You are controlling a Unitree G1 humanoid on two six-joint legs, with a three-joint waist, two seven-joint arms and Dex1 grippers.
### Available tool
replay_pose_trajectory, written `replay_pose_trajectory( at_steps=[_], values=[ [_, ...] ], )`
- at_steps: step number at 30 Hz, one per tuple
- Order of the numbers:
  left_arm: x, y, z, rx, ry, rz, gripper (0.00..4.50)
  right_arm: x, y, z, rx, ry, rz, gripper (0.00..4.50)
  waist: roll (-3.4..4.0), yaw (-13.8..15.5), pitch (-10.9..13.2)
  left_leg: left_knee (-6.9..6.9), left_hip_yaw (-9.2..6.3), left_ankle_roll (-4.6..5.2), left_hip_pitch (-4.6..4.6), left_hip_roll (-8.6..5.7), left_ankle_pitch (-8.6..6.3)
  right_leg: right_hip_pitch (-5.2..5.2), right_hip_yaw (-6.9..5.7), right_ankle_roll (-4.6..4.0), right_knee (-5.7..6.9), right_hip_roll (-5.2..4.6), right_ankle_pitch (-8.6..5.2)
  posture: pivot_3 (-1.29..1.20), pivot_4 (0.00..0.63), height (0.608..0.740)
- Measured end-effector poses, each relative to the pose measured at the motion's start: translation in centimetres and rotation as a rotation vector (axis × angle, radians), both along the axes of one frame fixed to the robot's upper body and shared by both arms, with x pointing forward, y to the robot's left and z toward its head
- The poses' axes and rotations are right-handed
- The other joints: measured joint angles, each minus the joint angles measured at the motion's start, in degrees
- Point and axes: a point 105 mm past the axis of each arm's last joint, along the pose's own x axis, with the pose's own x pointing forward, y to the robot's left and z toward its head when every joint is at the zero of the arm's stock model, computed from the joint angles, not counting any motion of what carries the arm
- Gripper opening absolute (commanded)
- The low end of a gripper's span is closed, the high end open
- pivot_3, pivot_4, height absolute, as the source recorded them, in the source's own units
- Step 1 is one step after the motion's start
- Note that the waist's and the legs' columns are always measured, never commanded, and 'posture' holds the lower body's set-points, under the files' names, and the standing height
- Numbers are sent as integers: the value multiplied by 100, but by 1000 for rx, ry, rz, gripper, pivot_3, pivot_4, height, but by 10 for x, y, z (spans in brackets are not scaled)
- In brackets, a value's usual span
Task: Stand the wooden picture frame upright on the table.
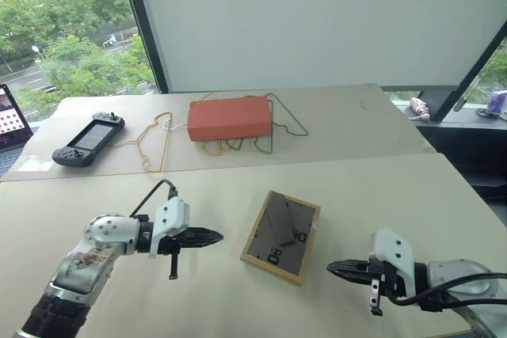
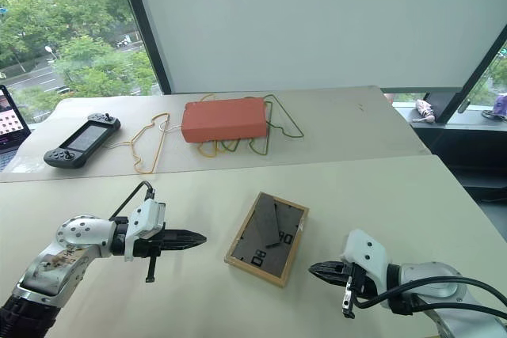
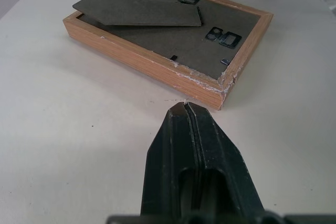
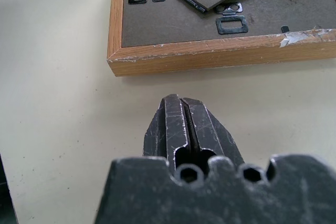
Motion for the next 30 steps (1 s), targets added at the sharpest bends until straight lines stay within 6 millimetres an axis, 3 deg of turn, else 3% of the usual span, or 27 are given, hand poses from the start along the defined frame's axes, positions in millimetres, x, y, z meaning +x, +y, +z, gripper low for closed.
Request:
replay_pose_trajectory(
  at_steps=[3,6,8,11,23,30],
  values=[
    [7,0,-3,27,-15,19,27,6,-2,-2,-13,-8,-29,0,-1,1,-1,0,0,0,2,0,0,9,0,-1,0,0,2,0,150,740],
    [33,-4,-23,124,-57,108,27,32,-17,-15,-81,-10,-179,0,-2,10,-2,4,0,-25,1,-3,14,26,1,0,-6,0,17,0,150,740],
    [41,-11,-38,136,-62,144,27,43,-16,-19,-81,-12,-228,0,-4,5,-4,3,0,-29,4,-2,17,28,1,0,-6,0,18,0,150,740],
    [57,-33,-39,147,-135,162,27,58,-8,-19,-86,-36,-273,0,-18,1,-17,3,-2,-45,32,-2,26,64,1,6,-9,0,29,0,150,740],
    [58,-49,-42,143,-158,166,27,71,32,-17,-72,-41,-272,0,-12,-3,-23,3,-5,-44,68,-1,25,90,2,16,-7,0,23,0,150,740],
    [51,-38,-40,157,-139,212,27,74,47,-14,-78,-44,-230,0,-11,-84,-23,-4,-7,-32,63,0,18,84,1,16,-6,0,17,0,150,740]
  ],
)
